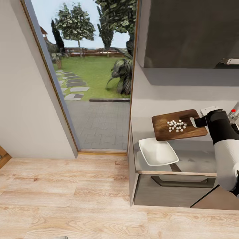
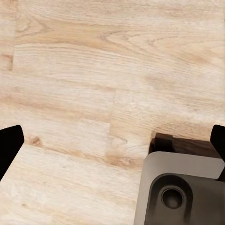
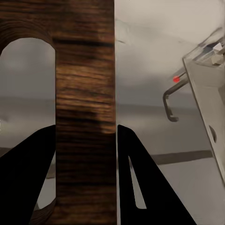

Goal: In the kitchen, take the Vidalia onion out of the sink, dice it on the chopping board with the paring knife, put the diced onion into the bowl on the countertop, then place both the paring knife and the chopping board into the sink.

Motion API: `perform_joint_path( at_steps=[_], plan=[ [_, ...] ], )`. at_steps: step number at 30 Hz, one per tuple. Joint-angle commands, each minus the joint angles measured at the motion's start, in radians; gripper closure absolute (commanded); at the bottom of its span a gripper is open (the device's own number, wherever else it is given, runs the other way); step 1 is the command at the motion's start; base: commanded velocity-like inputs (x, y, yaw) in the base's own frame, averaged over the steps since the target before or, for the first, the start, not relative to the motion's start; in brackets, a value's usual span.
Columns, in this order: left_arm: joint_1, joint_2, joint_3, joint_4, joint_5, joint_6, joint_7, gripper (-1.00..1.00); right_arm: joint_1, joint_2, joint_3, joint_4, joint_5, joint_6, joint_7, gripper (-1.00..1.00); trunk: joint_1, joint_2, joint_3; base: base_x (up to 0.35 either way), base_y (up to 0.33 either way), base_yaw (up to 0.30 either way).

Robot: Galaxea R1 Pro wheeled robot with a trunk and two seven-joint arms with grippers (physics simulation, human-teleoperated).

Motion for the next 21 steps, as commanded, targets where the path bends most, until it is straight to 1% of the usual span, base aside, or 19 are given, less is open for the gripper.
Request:
perform_joint_path(
  at_steps=[1, 7, 12, 15, 18, 21],
  plan=[
    [-0.002, -0.001, -0.008, 0.004, 0.006, -0.005, 0.000, -1.00, -0.001, 0.000, -0.002, -0.001, 0.010, 0.001, 0.009, 1.00, 0.001, -0.002, -0.002, 0.000, 0.000, 0.000],
    [-0.002, -0.001, -0.008, 0.004, 0.006, -0.005, 0.000, -1.00, -0.001, 0.002, -0.002, -0.001, 0.010, -0.004, 0.009, 1.00, 0.001, -0.002, -0.002, 0.000, 0.000, 0.000],
    [-0.002, -0.001, -0.008, 0.004, 0.006, -0.005, 0.000, -1.00, -0.001, 0.002, -0.002, 0.002, 0.012, -0.053, 0.008, 1.00, 0.001, -0.002, -0.002, 0.000, 0.000, 0.000],
    [-0.002, -0.001, -0.008, 0.004, 0.006, -0.005, 0.000, -1.00, -0.001, 0.002, -0.002, 0.004, 0.012, -0.063, 0.008, 1.00, 0.001, -0.002, -0.002, 0.000, 0.000, 0.000],
    [-0.002, -0.001, -0.008, 0.004, 0.006, -0.005, 0.000, -1.00, 0.000, 0.002, -0.002, 0.011, 0.012, -0.092, 0.007, 1.00, 0.001, -0.002, -0.002, 0.000, 0.000, 0.000],
    [-0.002, 0.000, -0.009, 0.004, 0.006, -0.006, 0.000, -1.00, -0.001, 0.006, -0.002, 0.013, 0.012, -0.098, 0.006, 1.00, 0.001, -0.002, -0.002, 0.000, 0.000, 0.000]
  ],
)
